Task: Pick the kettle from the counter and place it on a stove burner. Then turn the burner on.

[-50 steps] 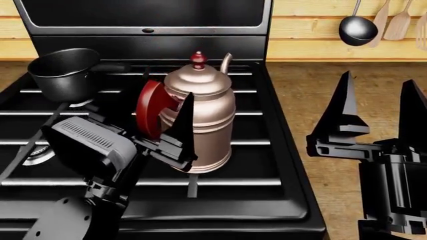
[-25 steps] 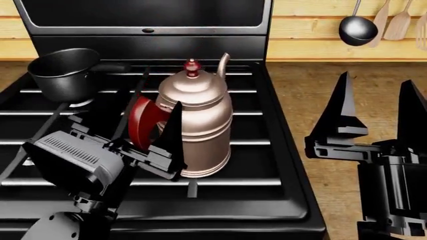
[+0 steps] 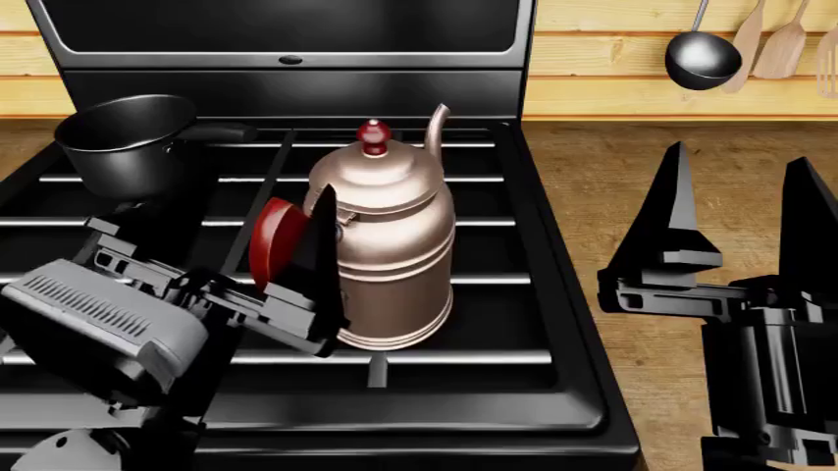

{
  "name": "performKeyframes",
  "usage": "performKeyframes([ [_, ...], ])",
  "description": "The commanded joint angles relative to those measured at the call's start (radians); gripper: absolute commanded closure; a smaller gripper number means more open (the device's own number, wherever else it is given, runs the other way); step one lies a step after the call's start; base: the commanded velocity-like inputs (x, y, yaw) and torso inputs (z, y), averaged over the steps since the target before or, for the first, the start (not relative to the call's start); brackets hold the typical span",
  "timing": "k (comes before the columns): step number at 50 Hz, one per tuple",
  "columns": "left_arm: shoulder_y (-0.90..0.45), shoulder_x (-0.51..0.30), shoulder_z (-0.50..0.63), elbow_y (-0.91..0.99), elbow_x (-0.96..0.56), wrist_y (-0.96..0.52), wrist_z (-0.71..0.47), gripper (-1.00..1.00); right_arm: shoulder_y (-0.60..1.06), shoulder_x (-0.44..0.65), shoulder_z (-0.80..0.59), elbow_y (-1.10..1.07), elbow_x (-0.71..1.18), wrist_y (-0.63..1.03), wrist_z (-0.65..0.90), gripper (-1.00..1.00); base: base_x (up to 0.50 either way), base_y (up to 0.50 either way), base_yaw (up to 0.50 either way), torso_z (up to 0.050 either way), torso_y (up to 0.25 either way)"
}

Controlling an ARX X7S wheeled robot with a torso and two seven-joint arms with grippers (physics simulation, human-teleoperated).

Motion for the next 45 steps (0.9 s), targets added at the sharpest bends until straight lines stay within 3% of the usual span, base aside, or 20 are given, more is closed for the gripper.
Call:
performKeyframes([
  [1, -0.021, -0.026, -0.021, 0.084, -0.022, -0.034, -0.041, -1.0, -0.001, 0.006, -0.001, -0.005, 0.006, -0.002, 0.003, -1.0, 0.0, 0.0, 0.0, 0.0, 0.0],
  [11, 0.003, -0.028, -0.057, 0.139, 0.004, 0.011, -0.069, -1.0, 0.018, 0.016, -0.02, -0.009, -0.002, 0.038, 0.028, -1.0, -0.06, 0.03, 0.0, 0.0, 0.0],
  [29, 0.067, 0.0, -0.046, 0.059, 0.061, 0.09, -0.05, -1.0, 0.041, 0.023, -0.048, -0.007, -0.019, 0.086, 0.066, -1.0, -0.5, 0.2, 0.0, 0.0, 0.0],
  [45, 0.056, 0.001, -0.041, 0.046, 0.088, 0.074, -0.08, -1.0, 0.038, 0.024, -0.058, 0.008, -0.007, 0.057, 0.04, -1.0, -0.5, -0.08, 0.0, 0.0, 0.0],
])
